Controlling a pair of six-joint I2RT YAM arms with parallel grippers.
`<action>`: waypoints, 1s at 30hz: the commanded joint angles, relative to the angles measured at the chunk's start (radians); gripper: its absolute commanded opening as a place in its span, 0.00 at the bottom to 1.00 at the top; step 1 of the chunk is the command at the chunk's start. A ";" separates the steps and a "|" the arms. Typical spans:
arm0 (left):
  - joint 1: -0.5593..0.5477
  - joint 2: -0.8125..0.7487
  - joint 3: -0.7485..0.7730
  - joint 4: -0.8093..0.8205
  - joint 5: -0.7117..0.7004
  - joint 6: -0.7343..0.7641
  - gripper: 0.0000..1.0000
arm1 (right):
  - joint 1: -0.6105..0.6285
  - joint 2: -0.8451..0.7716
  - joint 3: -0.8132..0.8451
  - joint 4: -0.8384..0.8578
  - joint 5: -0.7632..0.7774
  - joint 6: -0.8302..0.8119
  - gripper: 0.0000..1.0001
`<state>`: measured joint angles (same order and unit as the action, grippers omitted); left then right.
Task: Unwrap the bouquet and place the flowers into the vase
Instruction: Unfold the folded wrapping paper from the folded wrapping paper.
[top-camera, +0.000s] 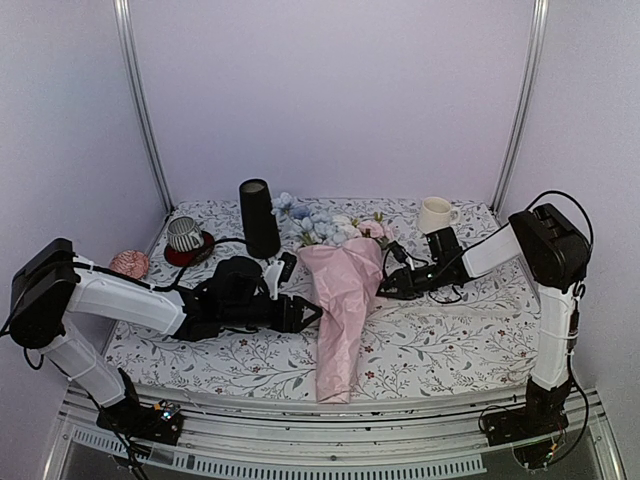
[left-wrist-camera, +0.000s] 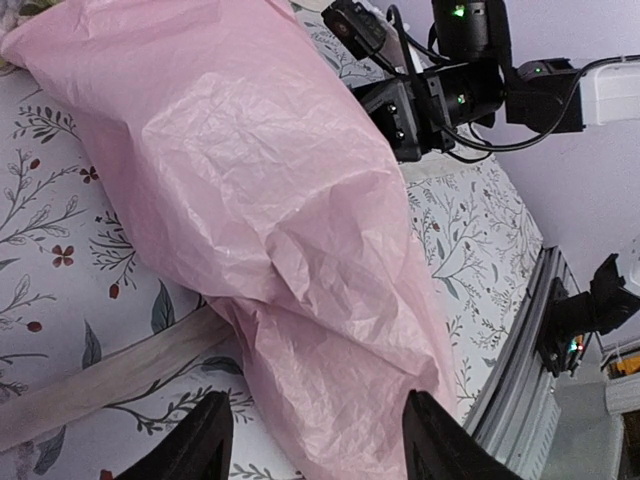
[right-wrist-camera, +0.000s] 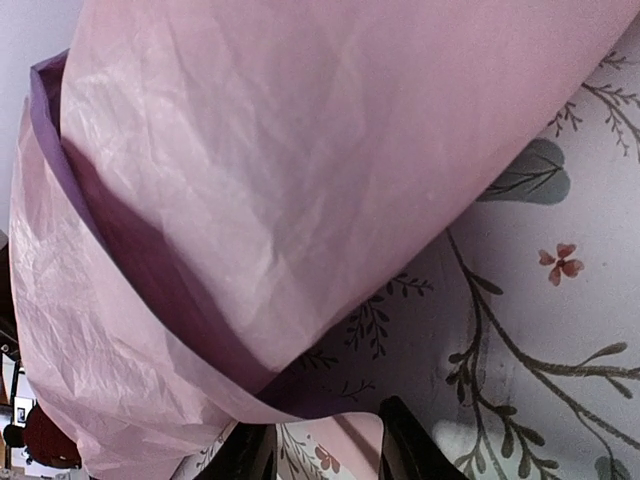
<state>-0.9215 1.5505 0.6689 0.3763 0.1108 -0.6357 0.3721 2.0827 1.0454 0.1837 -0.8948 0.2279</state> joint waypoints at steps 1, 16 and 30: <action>0.004 -0.014 0.000 -0.006 -0.008 0.013 0.60 | -0.002 0.016 -0.027 0.031 -0.052 0.021 0.34; 0.003 -0.015 0.001 -0.010 -0.006 0.014 0.61 | -0.002 -0.097 -0.070 0.045 -0.033 0.058 0.03; 0.004 -0.022 0.003 -0.017 -0.010 0.013 0.60 | -0.002 -0.277 -0.109 -0.014 0.003 0.064 0.02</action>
<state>-0.9218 1.5505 0.6689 0.3759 0.1108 -0.6357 0.3721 1.8690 0.9543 0.1944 -0.9085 0.2932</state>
